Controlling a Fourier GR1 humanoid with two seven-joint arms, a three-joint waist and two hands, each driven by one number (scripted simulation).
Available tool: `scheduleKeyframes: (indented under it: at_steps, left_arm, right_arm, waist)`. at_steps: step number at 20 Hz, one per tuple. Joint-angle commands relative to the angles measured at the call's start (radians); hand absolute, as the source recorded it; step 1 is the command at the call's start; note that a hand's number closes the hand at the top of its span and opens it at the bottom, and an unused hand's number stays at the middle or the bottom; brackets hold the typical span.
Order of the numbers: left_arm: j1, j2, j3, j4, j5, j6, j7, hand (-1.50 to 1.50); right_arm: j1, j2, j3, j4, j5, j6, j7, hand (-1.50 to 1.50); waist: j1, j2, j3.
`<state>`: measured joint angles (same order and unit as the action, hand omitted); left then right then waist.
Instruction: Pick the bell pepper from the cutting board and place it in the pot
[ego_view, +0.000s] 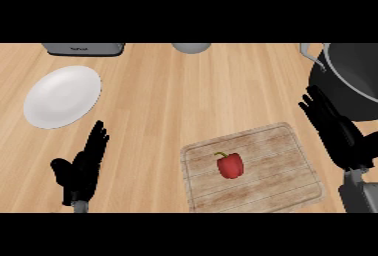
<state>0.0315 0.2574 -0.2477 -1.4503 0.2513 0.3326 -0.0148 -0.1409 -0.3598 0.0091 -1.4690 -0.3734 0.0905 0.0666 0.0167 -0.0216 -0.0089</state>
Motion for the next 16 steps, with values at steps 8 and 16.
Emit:
scheduleKeyframes:
  at_steps: [8, 16]
  left_arm:
    - [-0.127, 0.004, -0.038, -0.067, 0.004, -0.046, 0.086, 0.0]
    - [-0.222, 0.053, 0.028, -0.162, 0.038, -0.022, 0.276, 0.0]
  right_arm:
    - [-0.335, -0.154, 0.368, -0.235, 0.425, 0.259, -0.059, 1.5]
    - [-0.132, -0.186, 0.366, -0.366, 0.58, 0.177, -0.55, -1.5]
  waist:
    - [0.022, -0.03, -0.004]
    - [-0.027, 0.017, 0.01]
